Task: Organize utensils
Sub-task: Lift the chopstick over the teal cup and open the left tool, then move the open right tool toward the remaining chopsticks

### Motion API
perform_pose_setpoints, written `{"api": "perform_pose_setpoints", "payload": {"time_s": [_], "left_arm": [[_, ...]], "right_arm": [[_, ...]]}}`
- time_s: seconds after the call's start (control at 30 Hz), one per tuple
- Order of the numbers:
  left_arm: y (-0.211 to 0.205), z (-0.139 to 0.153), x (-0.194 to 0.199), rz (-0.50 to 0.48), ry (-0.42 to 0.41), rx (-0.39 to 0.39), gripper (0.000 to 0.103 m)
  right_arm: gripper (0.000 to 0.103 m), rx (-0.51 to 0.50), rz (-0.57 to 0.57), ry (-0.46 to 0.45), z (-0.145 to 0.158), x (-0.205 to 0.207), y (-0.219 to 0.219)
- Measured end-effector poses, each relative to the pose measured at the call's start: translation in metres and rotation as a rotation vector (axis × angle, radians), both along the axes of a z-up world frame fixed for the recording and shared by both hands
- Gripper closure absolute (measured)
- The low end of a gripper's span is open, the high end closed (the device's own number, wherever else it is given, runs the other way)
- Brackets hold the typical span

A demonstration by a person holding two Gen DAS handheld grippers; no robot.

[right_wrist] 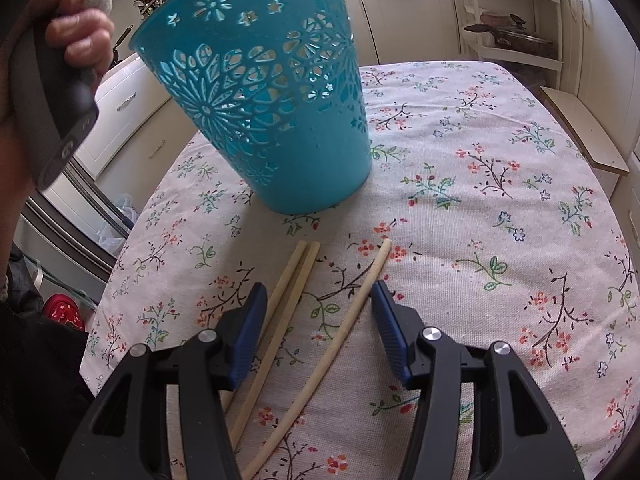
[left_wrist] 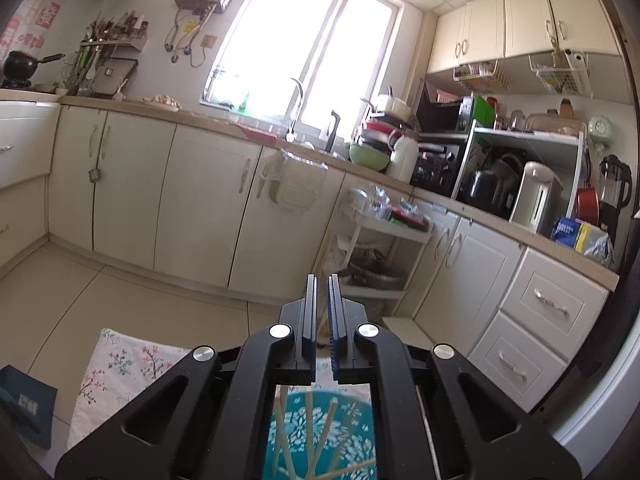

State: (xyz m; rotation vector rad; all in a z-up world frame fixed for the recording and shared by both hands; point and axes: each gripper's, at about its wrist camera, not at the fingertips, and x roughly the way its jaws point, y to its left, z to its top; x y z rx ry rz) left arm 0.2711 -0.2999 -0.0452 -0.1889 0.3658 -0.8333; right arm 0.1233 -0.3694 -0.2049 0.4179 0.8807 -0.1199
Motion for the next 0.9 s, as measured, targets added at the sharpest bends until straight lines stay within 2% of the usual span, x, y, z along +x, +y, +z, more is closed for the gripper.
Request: {"api": "perform_pose_setpoints", "payload": {"time_s": [0.13, 0.23, 0.3, 0.4, 0.53, 0.67, 0.8, 0.9], "left_arm": [[0.004, -0.015, -0.006, -0.027, 0.016, 0.066, 0.098], [0.024, -0.022, -0.013, -0.019, 0.026, 0.095, 0.094], [0.043, -0.024, -0.018, 0.009, 0.031, 0.102, 0.079], [0.080, -0.028, -0.022, 0.077, 0.046, 0.089, 0.056], [0.114, -0.041, -0.020, 0.132, 0.106, 0.075, 0.051], [0.130, -0.053, -0.013, 0.161, 0.181, 0.069, 0.050], [0.134, -0.052, -0.018, 0.148, 0.160, 0.082, 0.046], [0.137, -0.048, -0.021, 0.140, 0.155, 0.075, 0.044]], "right_arm": [[0.050, -0.002, 0.000, 0.001, 0.000, 0.000, 0.000], [0.050, 0.021, -0.005, 0.000, 0.000, -0.002, -0.003], [0.050, 0.064, -0.030, 0.000, 0.001, -0.007, -0.009], [0.050, 0.054, -0.067, 0.003, 0.002, -0.014, -0.015], [0.052, -0.015, -0.057, 0.025, 0.003, -0.012, -0.007], [0.060, -0.156, -0.023, 0.065, 0.003, -0.004, 0.013], [0.085, -0.222, 0.032, 0.100, 0.002, 0.000, 0.020], [0.091, -0.297, 0.159, 0.147, 0.004, 0.004, 0.028]]}}
